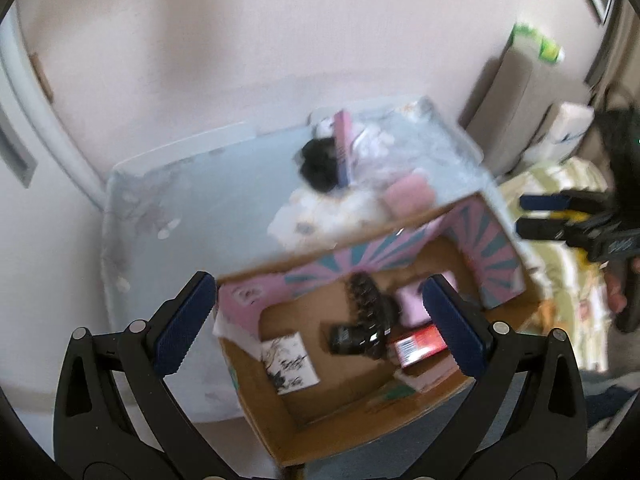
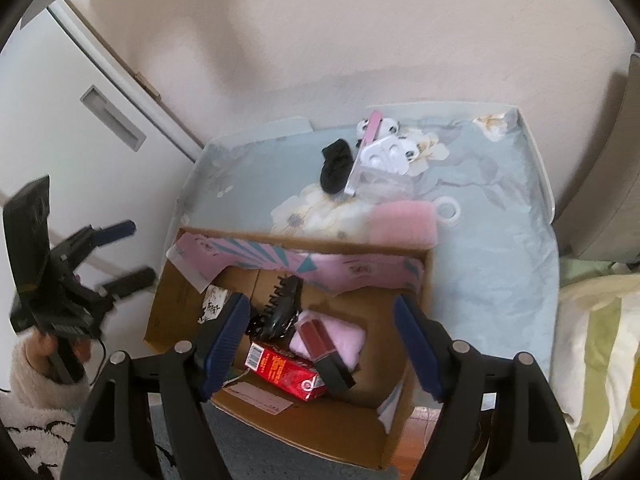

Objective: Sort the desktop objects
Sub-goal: 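Grasp the black sock with the left gripper while the right grasps the pink fluffy item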

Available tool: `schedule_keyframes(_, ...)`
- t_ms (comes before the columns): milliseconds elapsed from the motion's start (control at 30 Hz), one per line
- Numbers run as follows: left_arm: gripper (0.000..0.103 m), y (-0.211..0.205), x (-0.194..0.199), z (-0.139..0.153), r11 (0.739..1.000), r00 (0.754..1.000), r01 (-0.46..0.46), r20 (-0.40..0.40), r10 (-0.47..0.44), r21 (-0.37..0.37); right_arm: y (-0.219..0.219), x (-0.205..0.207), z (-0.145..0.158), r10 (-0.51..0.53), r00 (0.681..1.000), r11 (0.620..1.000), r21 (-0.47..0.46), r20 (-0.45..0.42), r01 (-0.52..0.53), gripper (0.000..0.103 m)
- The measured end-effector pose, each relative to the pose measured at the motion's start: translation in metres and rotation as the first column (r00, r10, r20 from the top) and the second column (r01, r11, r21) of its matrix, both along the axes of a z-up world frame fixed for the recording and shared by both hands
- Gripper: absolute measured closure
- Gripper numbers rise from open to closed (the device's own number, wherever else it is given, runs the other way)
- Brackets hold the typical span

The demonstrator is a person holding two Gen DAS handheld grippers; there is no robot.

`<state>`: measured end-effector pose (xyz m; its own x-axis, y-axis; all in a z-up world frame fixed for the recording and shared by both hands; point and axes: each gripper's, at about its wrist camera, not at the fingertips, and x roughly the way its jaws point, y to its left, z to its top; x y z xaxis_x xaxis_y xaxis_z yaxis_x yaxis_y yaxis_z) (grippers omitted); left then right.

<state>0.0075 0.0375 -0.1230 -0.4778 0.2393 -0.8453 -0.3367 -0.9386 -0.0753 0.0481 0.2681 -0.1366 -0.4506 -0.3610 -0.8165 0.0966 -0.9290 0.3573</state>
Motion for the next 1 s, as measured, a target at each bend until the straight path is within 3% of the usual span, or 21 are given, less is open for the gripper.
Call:
schedule_keyframes(100,0.000,-0.003,-0.018,0.015,1.000,1.000,0.015,-0.007,-0.015,0.023,0.008,-0.005,0.005,-0.004,1.000,1.000,0.018,-0.002,0.004,0.032)
schedule_keyframes(233,0.000,0.010,-0.043,0.025,0.997,0.999,0.019,-0.030,-0.021,-0.080,0.020,-0.023,0.008,-0.037,0.998,0.997,0.063,0.055,0.034,0.032)
schedule_keyframes(333,0.000,0.018,-0.068,0.023,0.994,1.000,0.000,-0.017,-0.002,-0.109,0.027,-0.035,-0.003,-0.060,0.991,0.997,0.062,0.122,0.053,0.032)
schedule_keyframes(567,0.000,0.045,-0.138,0.000,0.986,0.997,0.059,0.061,-0.050,-0.154,0.043,-0.070,-0.020,-0.078,0.969,0.997,0.032,0.233,0.073,0.032)
schedule_keyframes(733,0.000,0.059,-0.192,-0.033,0.986,0.988,0.091,0.138,-0.072,-0.138,0.044,-0.107,-0.051,-0.048,0.940,0.997,0.074,0.338,0.025,0.032)
schedule_keyframes(867,0.000,0.067,-0.233,-0.080,0.983,0.973,0.089,0.224,-0.052,-0.161,0.041,-0.130,-0.086,-0.034,0.914,0.997,0.074,0.404,0.004,0.032)
schedule_keyframes(1000,0.000,0.067,-0.254,-0.122,0.989,0.953,0.066,0.301,-0.023,-0.133,0.037,-0.143,-0.116,-0.029,0.891,0.996,0.083,0.453,-0.010,0.032)
